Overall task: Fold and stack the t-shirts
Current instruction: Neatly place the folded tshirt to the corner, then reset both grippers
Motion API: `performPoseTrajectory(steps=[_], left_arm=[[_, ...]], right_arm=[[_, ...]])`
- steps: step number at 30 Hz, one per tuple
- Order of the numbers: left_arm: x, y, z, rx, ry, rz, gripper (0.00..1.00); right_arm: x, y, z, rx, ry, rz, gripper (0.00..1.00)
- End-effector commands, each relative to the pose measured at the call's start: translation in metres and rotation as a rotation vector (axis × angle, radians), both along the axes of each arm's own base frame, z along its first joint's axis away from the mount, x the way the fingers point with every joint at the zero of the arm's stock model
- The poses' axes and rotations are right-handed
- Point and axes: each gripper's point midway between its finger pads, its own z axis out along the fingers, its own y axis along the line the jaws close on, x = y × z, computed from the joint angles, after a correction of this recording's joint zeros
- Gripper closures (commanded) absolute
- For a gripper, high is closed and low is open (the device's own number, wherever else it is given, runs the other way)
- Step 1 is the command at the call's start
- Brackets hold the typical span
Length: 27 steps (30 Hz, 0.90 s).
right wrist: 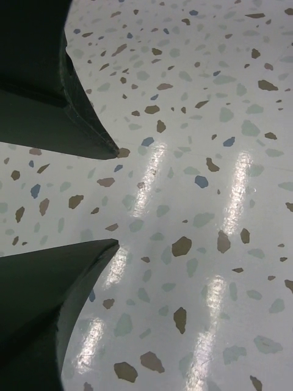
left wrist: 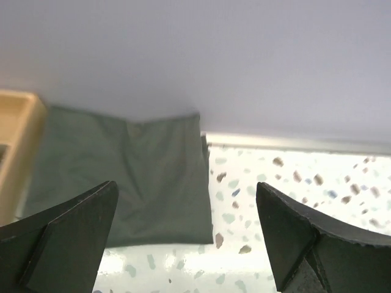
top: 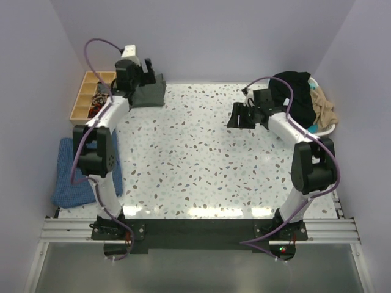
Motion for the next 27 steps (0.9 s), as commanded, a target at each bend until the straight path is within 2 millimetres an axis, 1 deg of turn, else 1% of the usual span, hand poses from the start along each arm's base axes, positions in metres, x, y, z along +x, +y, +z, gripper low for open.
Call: performPoseTrajectory(steps=[1,2,3,4,6,7,8,9,10,11,12,13,14,15,16,17,18,19,20,21,22,23,24,25,26,27], left_arm=[[-0.047,0.014,0.107,0.041,-0.247,0.054,0.0],[-0.058,0.016,0.107,0.035,-0.252,0.06,0.0],[-0.068,0.02,0.112,0.028,-0.285,0.074,0.0],[-0.09,0.021,0.104,0.018,-0.278,0.08,0.0],[-0.108,0.026,0.104,0.016,-0.3,0.093,0.0],[-0.124,0.028,0.103,0.019,-0.298,0.096,0.0],[-0.131,0.03,0.105,0.019,-0.296,0.099,0.0],[-0.143,0.03,0.112,0.01,-0.296,0.097,0.0],[-0.152,0.03,0.102,0.008,-0.276,0.093,0.0],[-0.159,0.03,0.101,0.007,-0.279,0.09,0.0],[-0.172,0.032,0.116,0.001,-0.329,0.1,0.0],[-0.182,0.035,0.094,0.011,-0.299,0.109,0.0],[-0.19,0.042,0.088,0.017,-0.302,0.144,0.0],[-0.201,0.047,0.095,0.029,-0.334,0.16,0.0],[-0.211,0.052,0.068,0.052,-0.292,0.174,0.0],[-0.219,0.064,0.061,0.072,-0.285,0.236,0.0],[-0.232,0.07,0.049,0.089,-0.282,0.253,0.0],[-0.239,0.074,0.043,0.103,-0.282,0.266,0.0],[-0.245,0.078,0.043,0.103,-0.312,0.29,0.0],[-0.255,0.082,0.025,0.139,-0.3,0.289,0.0],[-0.259,0.083,0.019,0.168,-0.31,0.283,0.0],[-0.261,0.083,0.027,0.174,-0.374,0.284,0.0],[-0.267,0.087,0.007,0.221,-0.342,0.285,0.0],[-0.269,0.087,0.003,0.225,-0.343,0.28,0.0],[-0.27,0.087,0.003,0.213,-0.364,0.285,0.0],[-0.276,0.088,-0.02,0.218,-0.336,0.283,0.0]], right_arm=[[0.012,-0.028,0.037,-0.107,-0.17,-0.104,0.41],[0.009,-0.033,0.044,-0.12,-0.196,-0.116,0.41],[0.009,-0.041,0.046,-0.149,-0.215,-0.143,0.41],[0.009,-0.043,0.052,-0.158,-0.246,-0.143,0.41],[0.005,-0.051,0.06,-0.185,-0.276,-0.167,0.41],[0.003,-0.053,0.063,-0.191,-0.287,-0.174,0.41],[-0.001,-0.057,0.068,-0.199,-0.298,-0.189,0.4],[-0.003,-0.063,0.069,-0.217,-0.307,-0.212,0.39],[-0.003,-0.064,0.073,-0.211,-0.326,-0.23,0.39],[-0.012,-0.066,0.064,-0.216,-0.314,-0.228,0.39],[-0.016,-0.071,0.072,-0.224,-0.361,-0.241,0.34],[-0.011,-0.079,0.082,-0.24,-0.44,-0.286,0.33],[-0.021,-0.086,0.061,-0.27,-0.427,-0.296,0.32],[-0.025,-0.095,0.069,-0.285,-0.468,-0.335,0.32],[-0.025,-0.101,0.072,-0.303,-0.505,-0.356,0.31],[-0.033,-0.105,0.061,-0.335,-0.497,-0.342,0.31],[-0.037,-0.111,0.062,-0.359,-0.502,-0.353,0.32],[-0.041,-0.117,0.07,-0.371,-0.527,-0.385,0.31],[-0.048,-0.128,0.064,-0.404,-0.524,-0.43,0.32],[-0.048,-0.132,0.07,-0.399,-0.555,-0.459,0.31],[-0.055,-0.136,0.067,-0.401,-0.572,-0.482,0.3],[-0.056,-0.137,0.068,-0.403,-0.593,-0.486,0.28],[-0.055,-0.139,0.073,-0.394,-0.626,-0.5,0.17],[-0.056,-0.14,0.072,-0.389,-0.635,-0.509,0.16],[-0.059,-0.139,0.06,-0.392,-0.625,-0.496,0.01],[-0.058,-0.141,0.059,-0.405,-0.631,-0.498,0.01]])
